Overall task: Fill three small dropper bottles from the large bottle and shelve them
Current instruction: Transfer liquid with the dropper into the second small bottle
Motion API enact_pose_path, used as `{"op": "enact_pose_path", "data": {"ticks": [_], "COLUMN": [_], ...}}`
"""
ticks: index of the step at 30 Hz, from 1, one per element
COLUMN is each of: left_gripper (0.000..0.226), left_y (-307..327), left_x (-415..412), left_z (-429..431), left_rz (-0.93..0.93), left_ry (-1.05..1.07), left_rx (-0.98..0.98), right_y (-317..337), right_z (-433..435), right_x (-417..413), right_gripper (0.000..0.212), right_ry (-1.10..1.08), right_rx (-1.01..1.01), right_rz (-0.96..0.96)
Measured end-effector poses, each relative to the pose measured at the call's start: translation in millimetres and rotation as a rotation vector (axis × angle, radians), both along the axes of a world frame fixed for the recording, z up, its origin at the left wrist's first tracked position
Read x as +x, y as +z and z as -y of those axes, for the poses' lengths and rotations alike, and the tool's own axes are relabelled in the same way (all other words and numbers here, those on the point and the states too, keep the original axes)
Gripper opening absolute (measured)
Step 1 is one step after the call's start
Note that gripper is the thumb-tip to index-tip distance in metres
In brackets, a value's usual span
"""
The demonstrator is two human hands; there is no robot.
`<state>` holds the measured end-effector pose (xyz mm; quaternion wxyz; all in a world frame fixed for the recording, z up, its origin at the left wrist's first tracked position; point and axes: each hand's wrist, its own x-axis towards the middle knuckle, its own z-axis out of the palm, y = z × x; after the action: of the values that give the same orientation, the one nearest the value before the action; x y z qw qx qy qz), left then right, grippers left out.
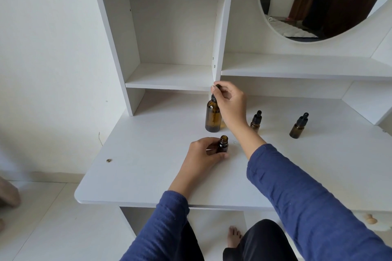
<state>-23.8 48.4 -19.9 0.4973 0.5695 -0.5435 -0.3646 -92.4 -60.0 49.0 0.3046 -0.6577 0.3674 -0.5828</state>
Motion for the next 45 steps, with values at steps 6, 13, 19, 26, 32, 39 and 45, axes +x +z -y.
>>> {"op": "enact_pose_path", "data": {"ticks": [6,13,19,26,32,39,45], "left_gripper": [0.036,0.032,0.033,0.034,0.035,0.034,0.030], "left_y": [-1,0,1,0,0,0,-1], "left_x": [0,0,0,0,-2,-2,-2], "left_z": [0,0,-2,-3,-4,-4,-3], "left_rz": [0.015,0.028,0.052,0.105,0.108,0.096,0.087], "left_ry": [-0.003,-0.001,0.011,0.027,0.030,0.035,0.044], "left_rx": [-0.002,-0.018,-0.022,-0.040,-0.050,-0.054,-0.047], "right_y": [10,49,80,70,47,33,22], "right_z": [-1,-4,-17,-41,-52,-57,-56], "right_x": [1,0,-8,-25,-33,-36,-37], "right_gripper": [0.014,0.012,0.013,0.008,0.008,0.008,0.007], "right_ry": [-0.012,-0.061,-0.077,-0.016,-0.001,0.014,0.017], "right_rx": [-0.007,-0.156,-0.283,-0.287,-0.228,-0.195,-0.158], "right_rz": [-0.010,0.076,0.197,0.188,0.153,0.127,0.094]}}
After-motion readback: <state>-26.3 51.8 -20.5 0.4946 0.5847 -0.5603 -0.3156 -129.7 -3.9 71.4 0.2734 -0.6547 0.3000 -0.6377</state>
